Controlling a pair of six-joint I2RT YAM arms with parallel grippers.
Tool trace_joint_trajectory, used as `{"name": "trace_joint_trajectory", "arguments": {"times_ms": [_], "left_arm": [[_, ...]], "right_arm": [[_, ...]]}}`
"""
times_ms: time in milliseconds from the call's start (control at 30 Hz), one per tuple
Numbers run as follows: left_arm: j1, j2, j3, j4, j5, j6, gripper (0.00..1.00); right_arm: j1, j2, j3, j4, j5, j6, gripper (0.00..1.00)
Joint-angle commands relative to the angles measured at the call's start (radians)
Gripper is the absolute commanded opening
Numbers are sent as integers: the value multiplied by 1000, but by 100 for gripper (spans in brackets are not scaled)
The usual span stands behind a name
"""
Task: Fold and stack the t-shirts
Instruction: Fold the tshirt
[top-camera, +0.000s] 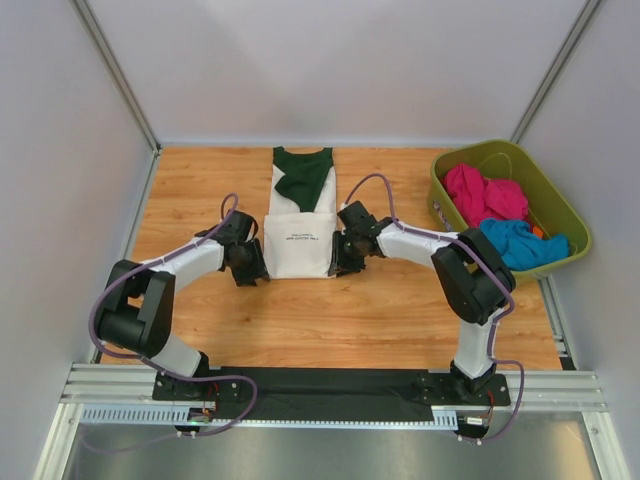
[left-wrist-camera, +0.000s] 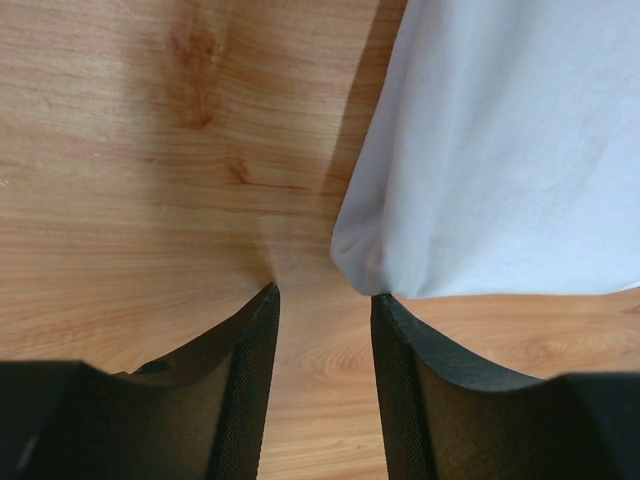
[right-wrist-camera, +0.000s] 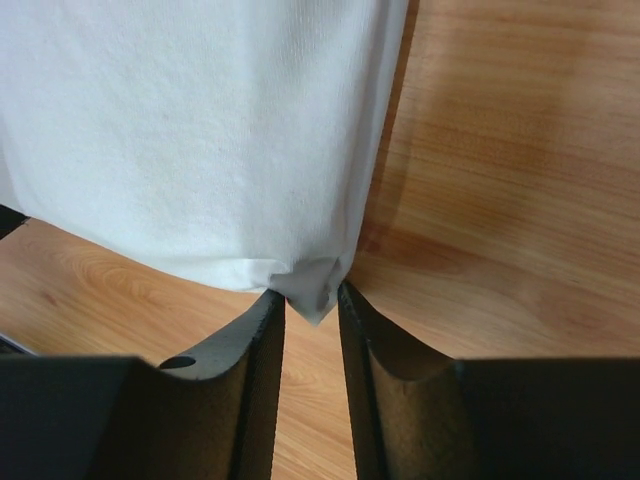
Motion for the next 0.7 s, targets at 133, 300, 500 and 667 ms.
{"name": "trace_joint_trajectory", "arguments": {"times_ms": [133, 300, 500, 667], "left_arm": [[6, 32, 14, 52, -14, 6, 49], [7, 50, 19, 64, -17, 11, 44], [7, 34, 16, 83, -40, 31, 47], [7, 46, 21, 98, -37, 29, 47]], "right_arm": [[1, 35, 19, 5, 22, -21, 19], [1, 42, 29, -6, 21, -31, 17], [1, 36, 35, -12, 39, -37, 25], [1, 36, 38, -14, 39, -25, 35]]}}
